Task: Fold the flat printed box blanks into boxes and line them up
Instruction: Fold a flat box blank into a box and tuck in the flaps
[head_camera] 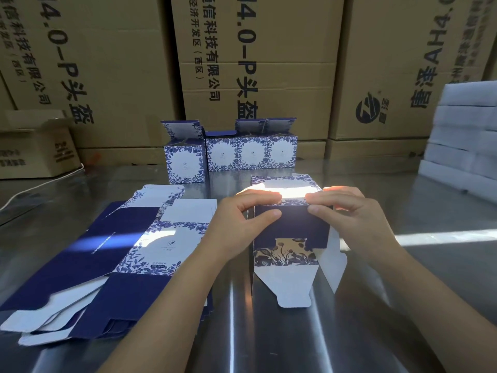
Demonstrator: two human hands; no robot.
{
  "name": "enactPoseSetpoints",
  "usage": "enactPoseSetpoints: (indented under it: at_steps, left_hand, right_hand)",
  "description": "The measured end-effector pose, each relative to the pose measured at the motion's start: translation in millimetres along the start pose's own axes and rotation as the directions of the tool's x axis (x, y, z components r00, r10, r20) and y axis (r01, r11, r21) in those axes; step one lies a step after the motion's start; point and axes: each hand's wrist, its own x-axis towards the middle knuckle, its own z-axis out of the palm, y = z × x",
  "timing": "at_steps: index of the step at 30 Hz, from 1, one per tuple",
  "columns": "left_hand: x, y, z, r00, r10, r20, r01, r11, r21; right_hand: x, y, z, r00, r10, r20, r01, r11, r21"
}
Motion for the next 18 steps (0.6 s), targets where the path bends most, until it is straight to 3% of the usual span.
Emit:
enactPoseSetpoints:
  at_steps: [6, 10, 18]
  left_hand:
    - [-4, 7, 5, 0.999, -0.040, -0.026, 0.037, 0.995, -0.089]
    - [-4, 6, 6, 0.996, -0.061, -0.058, 0.061, 0.998, -0.005]
    - [-8, 14, 19, 0.995, 0.031, -0.096, -0.030, 0.999, 0.012]
  right_hand:
    - [0, -1, 0, 0.998, -0.057, -0.013, 0.057, 0.998, -0.039]
    - [-1, -2, 0, 0.996, -0.091, -0.024, 0.089, 0.993, -0.074]
    - [-2, -1, 7, 0.983, -0.180, 0.023, 0.180, 0.944, -0.278]
